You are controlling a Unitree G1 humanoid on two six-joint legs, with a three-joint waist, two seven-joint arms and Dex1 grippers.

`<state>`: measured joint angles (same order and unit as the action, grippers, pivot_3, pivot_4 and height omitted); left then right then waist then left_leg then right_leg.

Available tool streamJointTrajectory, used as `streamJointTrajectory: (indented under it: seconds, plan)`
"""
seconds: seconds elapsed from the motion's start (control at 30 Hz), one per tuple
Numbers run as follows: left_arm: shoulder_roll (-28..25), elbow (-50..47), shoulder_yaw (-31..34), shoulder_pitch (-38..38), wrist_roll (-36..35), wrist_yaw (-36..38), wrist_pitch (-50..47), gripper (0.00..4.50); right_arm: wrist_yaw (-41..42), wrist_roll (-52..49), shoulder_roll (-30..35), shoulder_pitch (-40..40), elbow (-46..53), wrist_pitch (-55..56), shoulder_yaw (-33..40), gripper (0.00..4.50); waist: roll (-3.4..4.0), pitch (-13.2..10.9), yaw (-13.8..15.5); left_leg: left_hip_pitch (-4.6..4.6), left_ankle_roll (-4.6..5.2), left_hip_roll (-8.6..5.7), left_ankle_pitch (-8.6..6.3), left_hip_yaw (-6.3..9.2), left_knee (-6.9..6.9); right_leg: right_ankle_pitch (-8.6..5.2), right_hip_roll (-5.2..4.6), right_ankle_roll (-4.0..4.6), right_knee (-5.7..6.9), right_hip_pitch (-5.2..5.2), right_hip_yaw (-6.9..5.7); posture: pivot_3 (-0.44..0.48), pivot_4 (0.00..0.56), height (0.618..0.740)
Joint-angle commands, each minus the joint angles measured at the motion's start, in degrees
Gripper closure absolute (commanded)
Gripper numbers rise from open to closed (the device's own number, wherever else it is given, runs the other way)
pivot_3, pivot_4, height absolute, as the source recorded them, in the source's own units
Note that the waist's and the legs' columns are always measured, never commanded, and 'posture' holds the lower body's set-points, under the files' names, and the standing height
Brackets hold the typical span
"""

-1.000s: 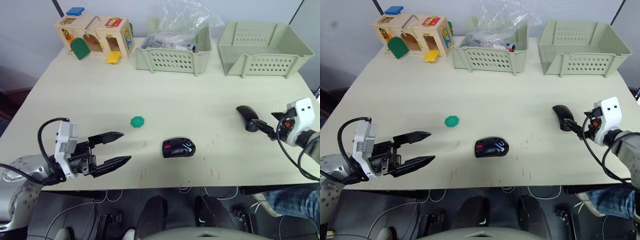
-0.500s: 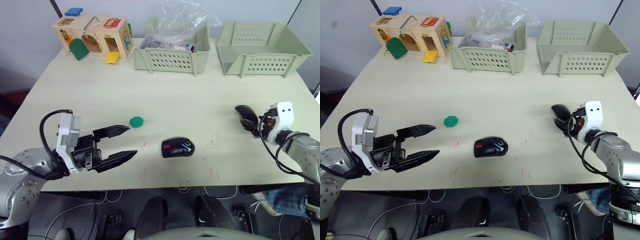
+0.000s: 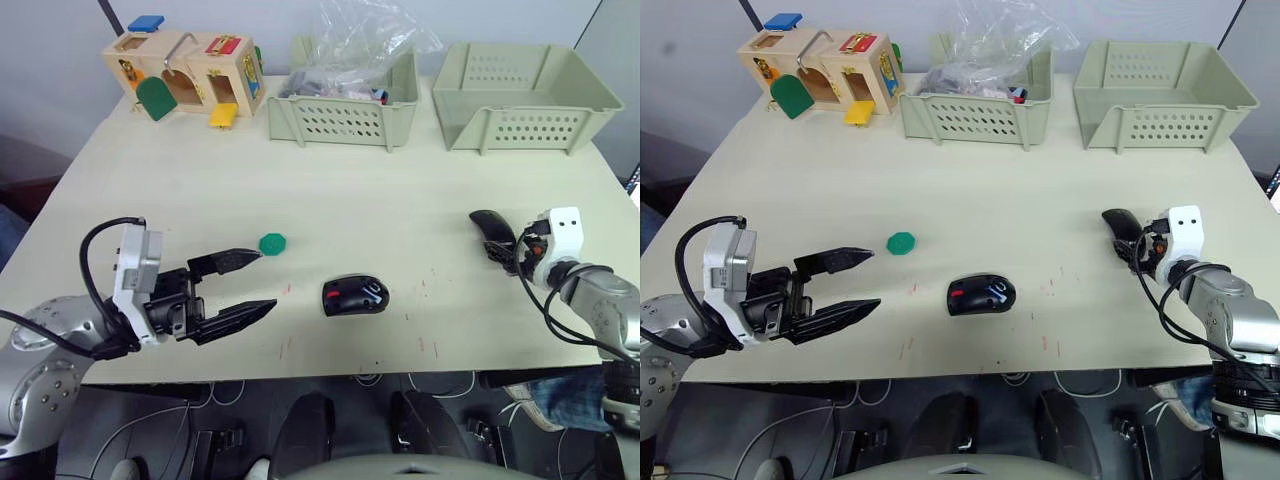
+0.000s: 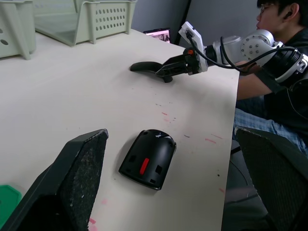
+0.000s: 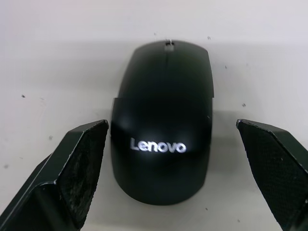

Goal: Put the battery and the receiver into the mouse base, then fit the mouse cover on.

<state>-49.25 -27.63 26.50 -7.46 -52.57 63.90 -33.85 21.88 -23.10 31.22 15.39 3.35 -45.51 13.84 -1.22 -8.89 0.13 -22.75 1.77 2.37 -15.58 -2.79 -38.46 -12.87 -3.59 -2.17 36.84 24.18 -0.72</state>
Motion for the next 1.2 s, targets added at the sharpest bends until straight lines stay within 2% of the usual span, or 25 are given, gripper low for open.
streamJointTrajectory:
  seconds: [0.03, 1.0, 1.03, 1.1, 1.13, 1.2]
  plan:
    - [0.1, -0.94, 0.71, 0.96, -0.8, -0.11, 0.81, 0.0, 0.4, 0.37, -0.04, 1.15, -0.1, 2.26, 0.68, 0.01, 0.0, 0.0, -0.29, 0.0, 0.0, 0.0, 0.0, 0.01, 0.0, 0.02, 0.0, -0.03, 0.0, 0.0, 0.0, 0.0, 0.15, 0.74]
    - [1.11, -2.2, 0.09, 0.48, -0.27, -0.91, 0.96, 0.0, 2.0, 0.0, -1.26, 2.05, -1.34, 3.21, 0.35, 0.01, 0.0, 0.0, -0.82, 0.01, 0.0, 0.0, 0.0, 0.02, 0.0, 0.07, 0.0, -0.11, 0.01, 0.0, 0.02, 0.0, 0.15, 0.74]
    - [1.18, -2.22, 0.09, 0.45, -0.2, -0.94, 0.99, 0.0, 2.21, 0.17, -1.15, 2.12, -1.49, 3.2, 0.18, 0.55, 0.0, 0.0, -0.82, 0.01, 0.0, 0.0, 0.0, 0.02, 0.0, 0.07, 0.0, -0.11, 0.01, 0.0, 0.02, 0.0, 0.15, 0.74]
    - [1.33, -2.32, 0.13, 0.34, -0.14, -1.04, 1.01, 0.0, 2.75, 0.2, -1.01, 2.26, -1.58, 3.16, 0.01, 1.21, 0.0, 0.0, -0.81, 0.01, 0.0, 0.0, 0.0, 0.02, 0.0, 0.07, 0.0, -0.11, 0.01, 0.0, 0.01, 0.0, 0.15, 0.74]
    - [1.4, -2.37, 0.17, 0.21, -0.11, -1.05, 1.03, 0.0, 2.83, 0.31, -0.94, 2.28, -1.57, 3.2, -0.04, 1.73, 0.0, 0.0, -0.81, 0.01, 0.0, 0.0, 0.0, 0.02, 0.0, 0.07, 0.0, -0.11, 0.01, 0.0, 0.01, 0.0, 0.15, 0.74]
    - [1.48, -2.42, 0.22, 0.02, -0.06, -1.02, 1.04, 0.0, 2.91, 0.29, -0.91, 2.33, -1.49, 3.1, 0.1, 1.73, 0.0, 0.0, -0.82, 0.01, 0.0, 0.0, 0.0, 0.03, 0.0, 0.07, 0.0, -0.11, 0.01, 0.0, 0.02, 0.0, 0.15, 0.74]
